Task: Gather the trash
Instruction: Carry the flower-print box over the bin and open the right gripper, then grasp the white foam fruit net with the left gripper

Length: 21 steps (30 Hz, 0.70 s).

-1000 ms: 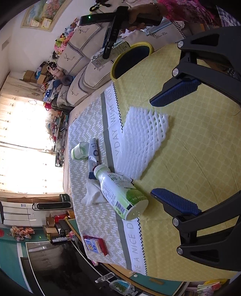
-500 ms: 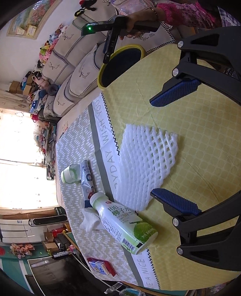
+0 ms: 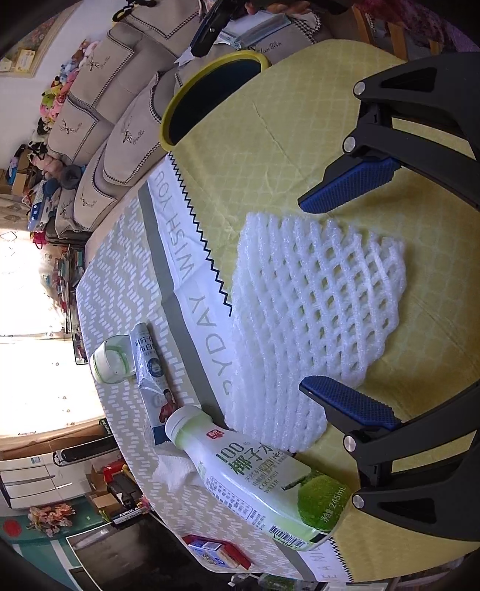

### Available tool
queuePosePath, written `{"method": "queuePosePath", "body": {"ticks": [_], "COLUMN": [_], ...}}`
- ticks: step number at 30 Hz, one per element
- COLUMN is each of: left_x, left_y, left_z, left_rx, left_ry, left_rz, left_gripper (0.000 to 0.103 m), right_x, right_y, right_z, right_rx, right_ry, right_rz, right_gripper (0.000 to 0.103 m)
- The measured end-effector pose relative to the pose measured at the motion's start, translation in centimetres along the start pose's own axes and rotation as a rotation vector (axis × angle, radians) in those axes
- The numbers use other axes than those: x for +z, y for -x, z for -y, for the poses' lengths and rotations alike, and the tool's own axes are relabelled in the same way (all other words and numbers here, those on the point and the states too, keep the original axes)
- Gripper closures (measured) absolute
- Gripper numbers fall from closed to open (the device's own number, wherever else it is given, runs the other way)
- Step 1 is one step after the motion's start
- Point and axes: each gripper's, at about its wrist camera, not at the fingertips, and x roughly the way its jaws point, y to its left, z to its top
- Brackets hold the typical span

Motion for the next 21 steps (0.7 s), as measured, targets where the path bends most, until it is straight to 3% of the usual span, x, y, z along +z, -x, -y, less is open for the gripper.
{"method": "queuePosePath", "body": {"ticks": [10, 12, 14, 18, 21], "left_x": [-0.1, -0.1, 0.0, 0.0, 0.1], "left_y": [-1.1, -1.1, -0.9, -0.8, -0.3], "left_z": [1.3, 1.2, 1.2, 1.7, 1.7], "left_rx": [0.062, 0.064, 0.059, 0.053, 0.049], "left_ry": [-0.082, -0.078, -0.084, -0.102, -0.101], "left_rz": [0.021, 0.028, 0.035, 0.035, 0.054], "left_gripper": [0.014, 0.022, 0.039, 0.052, 0.076], "right_x": [-0.5, -0.5, -0.7, -0.8, -0.9], "right_y": [-0.4, -0.5, -0.6, -0.4, -0.1], "right_z": [-0.4, -0.4, -0.5, -0.4, -0.4], "right_rx": [0.026, 0.031, 0.038, 0.045, 0.052], "right_ry": [-0.01, -0.014, -0.016, -0.02, -0.026], "right_rz": [-0.012, -0.016, -0.022, -0.021, -0.016], "right_gripper": [0.019, 0.019, 0.019, 0.019, 0.019]}}
